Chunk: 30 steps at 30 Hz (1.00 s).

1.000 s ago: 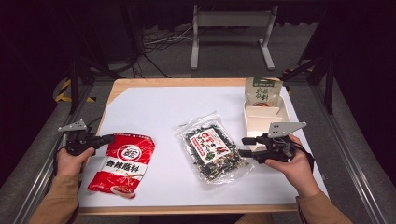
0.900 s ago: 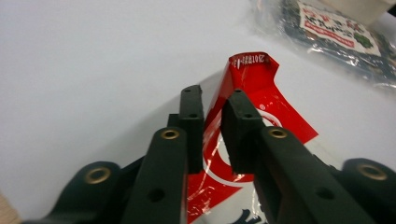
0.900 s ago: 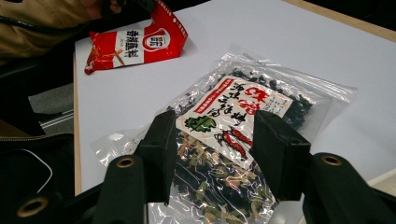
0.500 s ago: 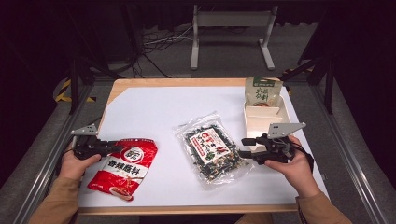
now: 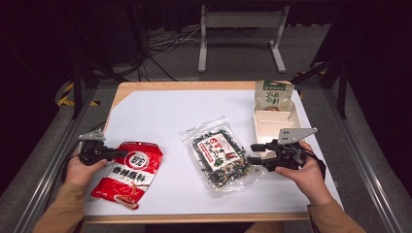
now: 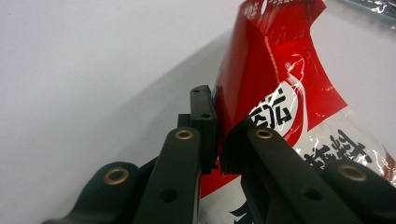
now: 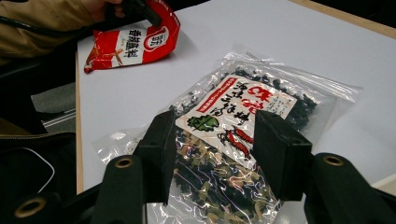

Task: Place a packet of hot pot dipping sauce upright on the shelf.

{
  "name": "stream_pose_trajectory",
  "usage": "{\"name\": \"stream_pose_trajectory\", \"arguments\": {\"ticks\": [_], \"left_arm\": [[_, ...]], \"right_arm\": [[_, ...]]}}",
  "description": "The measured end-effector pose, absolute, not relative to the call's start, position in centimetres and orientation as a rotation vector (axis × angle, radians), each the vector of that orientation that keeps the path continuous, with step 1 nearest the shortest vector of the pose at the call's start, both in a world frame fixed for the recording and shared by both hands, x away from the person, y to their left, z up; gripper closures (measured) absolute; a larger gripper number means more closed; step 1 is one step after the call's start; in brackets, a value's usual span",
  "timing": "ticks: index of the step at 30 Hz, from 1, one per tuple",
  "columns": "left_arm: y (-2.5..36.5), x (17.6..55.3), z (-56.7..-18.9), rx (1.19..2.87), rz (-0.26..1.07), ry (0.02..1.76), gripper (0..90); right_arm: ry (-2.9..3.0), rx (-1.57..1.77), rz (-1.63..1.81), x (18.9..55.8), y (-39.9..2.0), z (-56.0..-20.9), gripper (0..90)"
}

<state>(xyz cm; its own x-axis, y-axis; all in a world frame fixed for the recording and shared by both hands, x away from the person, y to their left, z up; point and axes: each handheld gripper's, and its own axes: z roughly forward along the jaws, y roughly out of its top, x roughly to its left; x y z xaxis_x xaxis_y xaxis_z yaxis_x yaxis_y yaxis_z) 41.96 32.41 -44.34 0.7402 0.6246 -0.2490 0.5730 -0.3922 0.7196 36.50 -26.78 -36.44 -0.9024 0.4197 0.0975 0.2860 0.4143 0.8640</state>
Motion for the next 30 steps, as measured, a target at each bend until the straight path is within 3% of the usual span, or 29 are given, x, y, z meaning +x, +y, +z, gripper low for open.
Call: {"name": "stream_pose_trajectory", "arguments": {"ticks": [30], "left_arm": [[31.8, 38.5, -35.9, 2.051, 0.089, 0.74, 89.2]], "right_arm": [[2.513, 0.699, 1.552, 36.3, -26.8, -36.5, 52.9]]}}
